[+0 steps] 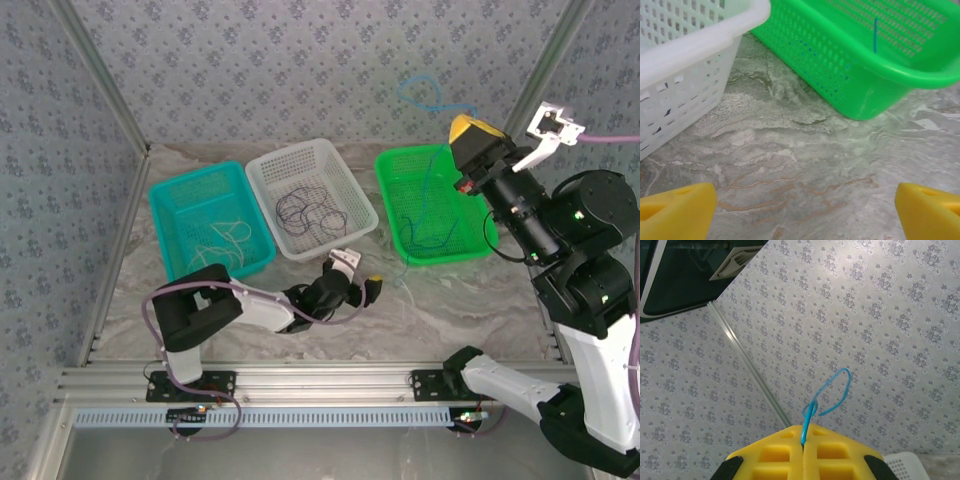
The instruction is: Untangle the cables
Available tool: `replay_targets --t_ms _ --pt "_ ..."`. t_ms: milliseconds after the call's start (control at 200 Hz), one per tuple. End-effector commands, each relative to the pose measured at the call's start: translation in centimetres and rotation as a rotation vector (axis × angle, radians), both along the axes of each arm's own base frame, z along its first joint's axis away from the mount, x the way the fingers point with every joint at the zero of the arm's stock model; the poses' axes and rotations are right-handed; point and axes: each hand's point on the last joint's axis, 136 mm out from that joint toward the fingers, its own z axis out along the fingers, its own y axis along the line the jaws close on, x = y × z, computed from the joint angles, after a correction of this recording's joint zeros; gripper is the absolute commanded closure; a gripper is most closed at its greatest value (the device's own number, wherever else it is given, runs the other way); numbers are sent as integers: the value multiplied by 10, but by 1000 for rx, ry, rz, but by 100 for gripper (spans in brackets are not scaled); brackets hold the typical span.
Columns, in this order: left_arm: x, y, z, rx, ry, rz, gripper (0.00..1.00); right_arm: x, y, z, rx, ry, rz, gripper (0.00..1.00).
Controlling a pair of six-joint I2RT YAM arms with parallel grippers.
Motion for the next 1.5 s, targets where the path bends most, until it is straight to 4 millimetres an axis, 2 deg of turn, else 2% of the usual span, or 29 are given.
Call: replay_targets --t_ms 0,240,360,465,610,770,819,929,1019,1184,1329,1494 --pt "-11 -11 39 -111 -62 -89 7 -9 -7 11 33 -34 -1 100" --pt "-32 -22 55 -196 -79 -228 6 -8 -7 11 36 -33 -3 100" --pt "-35 -25 54 -202 -78 -250 5 -7 -6 13 40 -32 -1 100" --pt "-26 -27 58 -205 -95 -207 4 -8 -3 16 62 -37 26 100" --pt "2 -32 57 -152 -101 -68 3 -11 3 23 114 -44 77 100" --pt "15 -54 62 -149 -146 -56 6 -16 6 32 172 -56 122 100" --pt "19 -62 61 -155 -157 -56 12 -17 6 34 185 -61 131 100" --pt "23 -76 55 -157 -152 -69 44 -20 3 39 190 -77 121 100" --pt "21 -77 46 -151 -140 -81 59 -25 -9 48 151 -108 63 100" --pt "15 -72 32 -136 -113 -96 71 -30 -22 63 98 -142 -11 100" --pt "13 -70 29 -136 -107 -103 99 -31 -16 77 108 -165 24 100" --pt "10 -59 26 -115 -94 -94 100 -27 -20 78 60 -164 -25 100"
